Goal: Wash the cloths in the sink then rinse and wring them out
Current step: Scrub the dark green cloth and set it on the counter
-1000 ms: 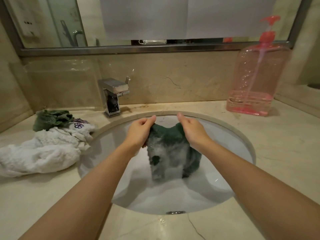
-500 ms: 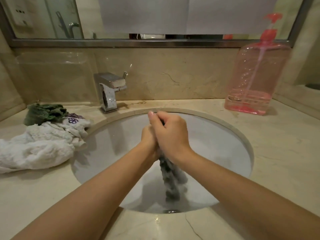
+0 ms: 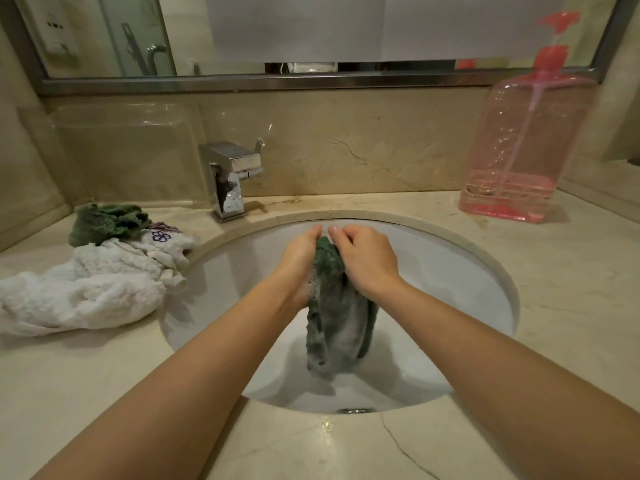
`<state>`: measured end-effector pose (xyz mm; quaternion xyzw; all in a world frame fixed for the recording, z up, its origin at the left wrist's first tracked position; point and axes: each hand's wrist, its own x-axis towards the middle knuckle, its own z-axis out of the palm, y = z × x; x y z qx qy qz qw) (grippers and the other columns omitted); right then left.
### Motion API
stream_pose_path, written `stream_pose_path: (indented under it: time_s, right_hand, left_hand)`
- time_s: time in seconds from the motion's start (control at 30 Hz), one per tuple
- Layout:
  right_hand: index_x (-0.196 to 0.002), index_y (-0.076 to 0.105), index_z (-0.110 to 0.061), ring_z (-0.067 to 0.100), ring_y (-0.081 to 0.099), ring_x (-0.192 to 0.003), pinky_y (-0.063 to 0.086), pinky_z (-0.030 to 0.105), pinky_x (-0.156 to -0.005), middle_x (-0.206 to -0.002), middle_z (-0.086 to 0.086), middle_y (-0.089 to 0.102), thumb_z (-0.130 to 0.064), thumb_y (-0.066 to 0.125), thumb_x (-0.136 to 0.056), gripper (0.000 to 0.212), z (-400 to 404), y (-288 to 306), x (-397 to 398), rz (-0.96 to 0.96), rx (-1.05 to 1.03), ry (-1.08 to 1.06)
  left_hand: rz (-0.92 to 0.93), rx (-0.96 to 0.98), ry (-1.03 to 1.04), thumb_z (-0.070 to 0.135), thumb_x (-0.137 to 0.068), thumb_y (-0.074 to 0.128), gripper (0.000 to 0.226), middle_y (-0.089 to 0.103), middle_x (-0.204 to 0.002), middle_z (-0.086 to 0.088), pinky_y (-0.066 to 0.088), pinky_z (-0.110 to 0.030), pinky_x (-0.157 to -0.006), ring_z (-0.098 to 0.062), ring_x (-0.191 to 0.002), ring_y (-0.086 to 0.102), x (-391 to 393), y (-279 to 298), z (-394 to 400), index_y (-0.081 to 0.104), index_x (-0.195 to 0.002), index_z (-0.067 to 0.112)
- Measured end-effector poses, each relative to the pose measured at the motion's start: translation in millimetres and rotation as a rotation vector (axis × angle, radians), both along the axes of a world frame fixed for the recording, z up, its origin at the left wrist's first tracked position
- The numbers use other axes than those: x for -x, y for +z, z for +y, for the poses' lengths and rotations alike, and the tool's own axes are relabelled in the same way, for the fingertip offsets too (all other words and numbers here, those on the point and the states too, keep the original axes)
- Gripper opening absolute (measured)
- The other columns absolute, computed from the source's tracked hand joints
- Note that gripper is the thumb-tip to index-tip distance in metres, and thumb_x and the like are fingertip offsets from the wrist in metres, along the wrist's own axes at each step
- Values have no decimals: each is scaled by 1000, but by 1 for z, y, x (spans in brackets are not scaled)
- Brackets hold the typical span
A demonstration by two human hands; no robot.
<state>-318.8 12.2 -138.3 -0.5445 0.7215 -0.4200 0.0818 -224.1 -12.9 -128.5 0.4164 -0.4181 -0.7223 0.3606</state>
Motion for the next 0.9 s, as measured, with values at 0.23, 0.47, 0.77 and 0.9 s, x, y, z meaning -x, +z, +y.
stream_pose_path:
  time_s: [0.23, 0.47, 0.77, 0.9]
  right_hand:
    - [-104, 72, -13, 18, 68, -89, 51, 27, -80, -98, 4, 73, -66, 56, -80, 60, 12, 3, 8, -407, -344, 391]
    - [-86, 71, -15, 22, 68, -88, 53, 31, -81, -90, 9, 72, -36, 53, -97, 29, 17, 16, 14, -717, 83, 286]
    - [-91, 60, -13, 22, 55, -79, 39, 32, -65, -80, 5, 58, -19, 45, -95, 17, 10, 5, 28, -505, 4, -48]
    - [-73, 55, -18, 13, 49, -67, 39, 26, -60, -68, -3, 52, -11, 47, -94, 23, 22, 13, 0, -468, 220, 147]
  left_hand:
    - [-82, 213, 66, 49, -103, 27, 53, 67, -64, -13, 52, -19, -61, -18, -58, 62, -18, 2, -12, 60, -105, 7]
    - [-380, 381, -316, 67, -95, 20, 60, 66, -104, -3, 47, -31, -78, -19, -99, 61, -10, -7, -10, 62, -101, 24]
    - [-346, 393, -59, 43, -97, 50, 36, 75, -85, -6, 53, -41, -92, -26, -88, 71, -8, -6, -12, 72, -83, 18]
    - [-192, 261, 25, 47, -93, 55, 41, 75, -89, -11, 55, -41, -86, -27, -88, 71, -3, -6, -4, 72, -96, 10]
